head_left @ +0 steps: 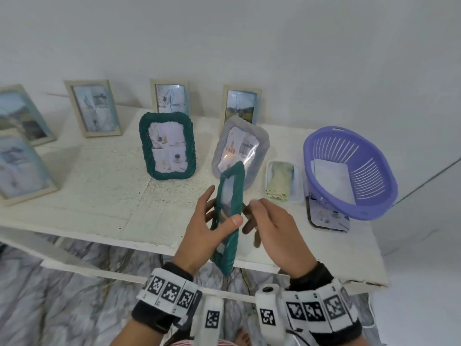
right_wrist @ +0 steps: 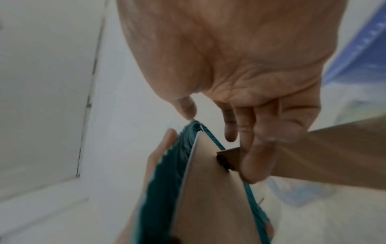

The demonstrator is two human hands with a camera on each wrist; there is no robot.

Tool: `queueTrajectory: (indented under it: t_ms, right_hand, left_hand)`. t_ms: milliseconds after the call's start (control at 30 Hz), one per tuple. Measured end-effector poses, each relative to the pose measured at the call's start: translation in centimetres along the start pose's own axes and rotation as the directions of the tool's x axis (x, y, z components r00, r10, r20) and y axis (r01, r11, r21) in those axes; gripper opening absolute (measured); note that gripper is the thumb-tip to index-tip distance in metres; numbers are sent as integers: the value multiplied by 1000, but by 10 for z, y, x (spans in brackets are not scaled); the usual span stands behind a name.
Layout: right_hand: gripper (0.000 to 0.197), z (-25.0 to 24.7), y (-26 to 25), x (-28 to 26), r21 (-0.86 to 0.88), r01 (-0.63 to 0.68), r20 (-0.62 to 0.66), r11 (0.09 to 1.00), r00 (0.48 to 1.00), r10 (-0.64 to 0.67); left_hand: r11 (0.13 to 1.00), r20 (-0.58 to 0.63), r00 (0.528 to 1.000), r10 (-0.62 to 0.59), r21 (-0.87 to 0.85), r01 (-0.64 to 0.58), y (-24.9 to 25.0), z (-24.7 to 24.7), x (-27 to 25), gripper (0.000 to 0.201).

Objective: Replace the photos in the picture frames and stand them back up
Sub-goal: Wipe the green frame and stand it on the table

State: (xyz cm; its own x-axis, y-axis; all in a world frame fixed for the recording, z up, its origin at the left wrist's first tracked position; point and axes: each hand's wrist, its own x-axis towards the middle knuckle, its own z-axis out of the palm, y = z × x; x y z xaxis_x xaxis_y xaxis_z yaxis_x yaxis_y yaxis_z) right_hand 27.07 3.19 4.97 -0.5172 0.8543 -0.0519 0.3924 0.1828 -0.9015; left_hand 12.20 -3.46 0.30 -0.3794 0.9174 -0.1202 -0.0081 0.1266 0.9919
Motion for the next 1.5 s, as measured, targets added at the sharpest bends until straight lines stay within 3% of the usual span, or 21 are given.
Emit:
queueTrajectory:
  t_ms: [100,233,300,367,433,467,600,733,867,933,1000,1133,1300,1500]
  right_hand:
    - [50,10,-12,3,332,-101,60,938,995,86]
    - [49,39,-18,13,583,-165,185,795,980,69]
    - [49,55,-24,24,654,-170,168,737,983,77]
    - [50,72,-30,37,698,-192,185,690,979,85]
    - [49,93,-40,50,715,-215,240,665,969,55]
    - [48,106,-44,57,718,-228,268,657,962,41]
    - [48,159,-66,93,698,-288,346,655,937,44]
    - [42,208,-89,140,689,-268,347,673,938,17]
    - [35,249,-106,188,564,-189,256,804,966,48]
    - [41,265,-110,208,519,-162,218,840,974,53]
    - [33,278,-114,224,486,-145,179,862,982,64]
    - [16,296,-115,249,377,-108,106,920,992,74]
    - [30,309,-105,262,225,-72,30,972,997,67]
    - [32,311,-97,260,90,-48,-1,995,999,48]
  left_hand:
    - [986,-25,990,139,90,-137,8,-9,-6,97]
    - [939,-83,954,288,220,-264,9,-38,-10,101]
    - [958,-154,959,237,200,-205,11,-63,-11,96]
    - [986,-208,967,150,101,-132,15,-94,-10,72]
    - [1000,-172,985,9,-16,-12,20,-127,-3,53]
    - [996,-135,988,-70,-68,61,20,-145,2,55]
    - [947,-91,958,-271,-204,249,16,-214,32,100]
    - [968,-184,957,-223,-156,195,21,-271,64,87]
    - [973,-259,943,-206,-153,171,29,-313,101,78]
    - [970,-283,935,-215,-176,170,29,-328,121,80]
    - [965,-300,928,-223,-200,168,27,-340,141,86]
    - [964,-310,920,-240,-184,189,22,-354,170,99]
    - [958,-290,917,-273,-163,234,14,-361,183,93]
    - [957,-257,923,-287,-124,263,7,-362,181,80]
